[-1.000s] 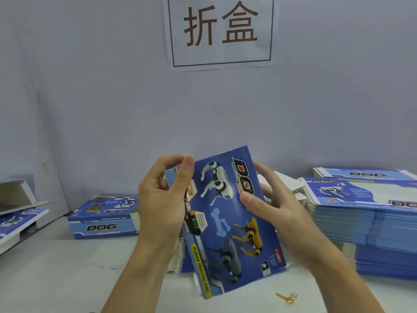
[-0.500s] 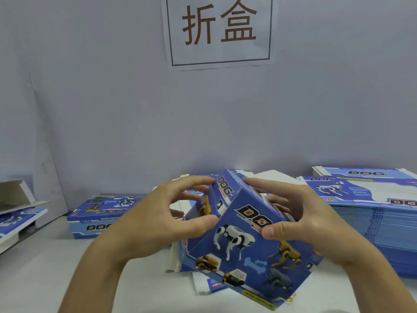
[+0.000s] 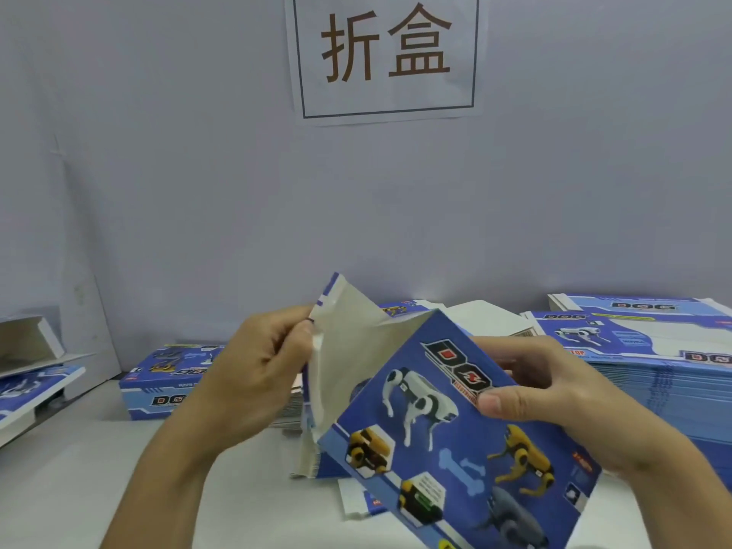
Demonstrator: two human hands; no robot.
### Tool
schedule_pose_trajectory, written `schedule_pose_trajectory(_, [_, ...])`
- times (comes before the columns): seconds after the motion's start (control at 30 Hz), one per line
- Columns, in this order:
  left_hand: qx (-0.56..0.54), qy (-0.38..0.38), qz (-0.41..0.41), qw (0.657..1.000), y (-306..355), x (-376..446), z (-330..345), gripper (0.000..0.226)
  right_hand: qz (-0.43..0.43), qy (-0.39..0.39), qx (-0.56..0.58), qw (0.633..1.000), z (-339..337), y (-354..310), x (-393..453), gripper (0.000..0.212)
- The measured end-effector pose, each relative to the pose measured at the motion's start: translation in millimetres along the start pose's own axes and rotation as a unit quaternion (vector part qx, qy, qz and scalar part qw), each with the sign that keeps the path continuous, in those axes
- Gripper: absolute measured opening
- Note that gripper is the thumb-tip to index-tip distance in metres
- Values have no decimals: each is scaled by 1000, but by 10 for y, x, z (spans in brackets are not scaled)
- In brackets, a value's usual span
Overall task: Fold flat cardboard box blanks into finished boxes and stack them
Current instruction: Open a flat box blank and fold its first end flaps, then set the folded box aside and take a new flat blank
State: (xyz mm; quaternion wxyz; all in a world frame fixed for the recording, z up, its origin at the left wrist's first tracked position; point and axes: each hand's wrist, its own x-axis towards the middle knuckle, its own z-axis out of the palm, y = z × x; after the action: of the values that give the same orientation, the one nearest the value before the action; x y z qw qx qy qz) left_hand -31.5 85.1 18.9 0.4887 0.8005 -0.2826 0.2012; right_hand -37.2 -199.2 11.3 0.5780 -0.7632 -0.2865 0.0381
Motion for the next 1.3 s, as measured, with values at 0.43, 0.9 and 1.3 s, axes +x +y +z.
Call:
schedule_pose_trajectory(0.43, [-278, -86, -191, 938, -207, -37, 14, 63, 7, 76, 187, 979, -27, 119, -45, 75])
schedule_pose_trajectory(0.9, [-476, 333, -106, 807, -677, -64, -779, 42, 33, 134, 126, 982, -85, 314, 94, 88])
schedule_pose_trajectory(1.3, [384, -30, -180, 905, -578, 63, 389, 54, 71, 185, -6, 980, 77, 390, 206, 38])
